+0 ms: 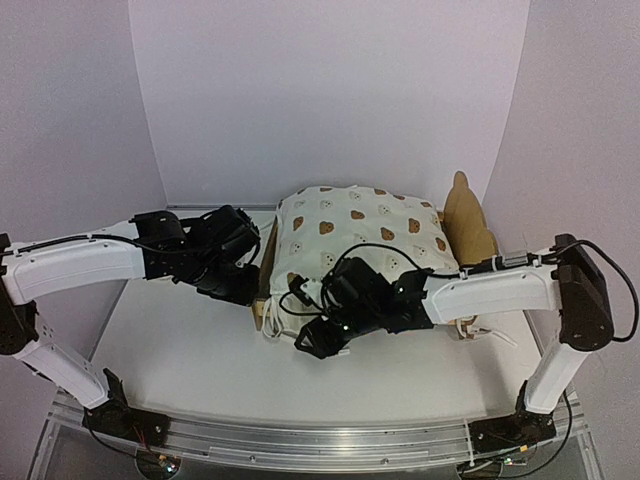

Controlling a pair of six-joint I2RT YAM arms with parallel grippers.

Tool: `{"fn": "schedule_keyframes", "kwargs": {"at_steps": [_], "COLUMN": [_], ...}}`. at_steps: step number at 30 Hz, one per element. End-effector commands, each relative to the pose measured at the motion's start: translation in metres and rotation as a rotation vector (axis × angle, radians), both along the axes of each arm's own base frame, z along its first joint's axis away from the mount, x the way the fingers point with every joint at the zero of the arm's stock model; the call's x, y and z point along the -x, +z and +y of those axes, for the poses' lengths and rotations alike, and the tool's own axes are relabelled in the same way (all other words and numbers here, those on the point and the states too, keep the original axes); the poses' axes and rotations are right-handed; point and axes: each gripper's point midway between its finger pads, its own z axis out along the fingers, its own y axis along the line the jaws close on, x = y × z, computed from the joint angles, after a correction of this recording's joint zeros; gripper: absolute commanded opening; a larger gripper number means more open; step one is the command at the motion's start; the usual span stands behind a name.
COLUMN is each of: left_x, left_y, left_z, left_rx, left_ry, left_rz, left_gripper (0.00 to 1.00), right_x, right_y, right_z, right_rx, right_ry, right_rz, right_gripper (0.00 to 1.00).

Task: Set up the pet bed

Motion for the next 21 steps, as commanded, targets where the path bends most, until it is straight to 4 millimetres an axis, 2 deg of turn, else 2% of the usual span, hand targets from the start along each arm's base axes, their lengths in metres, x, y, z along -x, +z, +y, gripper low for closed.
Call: {"fn": "schedule_keyframes", "kwargs": {"at_steps": [1,5,8,14,17,21], "left_x": [0.000,0.003,0.005,0.007,0.007,0.006], "left_y": [0.015,0.005,0.000,-0.003,-0.004,-0.005], "left_z": [0.005,0.008,0.007,0.009,0.010,0.009], "left_rx": [0.080,0.082,0.089,0.086,0.083,0.077], "left_ry": [0.038,0.039,0.036,0.033,0.033,0.027], "left_rz": [-0.045,-0.035,-0.027,-0.021,-0.022,-0.021], "left_gripper": [0.37,0.38,0.39,0.39,0.39,0.39], "right_x": [-0.032,-0.036,-0.048,-0.067,-0.069,-0.071], "right_y": [0.020,0.007,-0.003,-0.012,-0.020,-0.026], "right_z": [-0.003,0.010,0.016,0.018,0.021,0.028], "right_rx": [-0.065,-0.072,-0.074,-0.078,-0.085,-0.108], "right_ry": [-0.162,-0.185,-0.228,-0.329,-0.369,-0.384], "right_rz": [-0.121,-0.082,-0.111,-0.142,-0.113,-0.094], "right_gripper": [0.56,0.58,0.65,0.69,0.70,0.78]}}
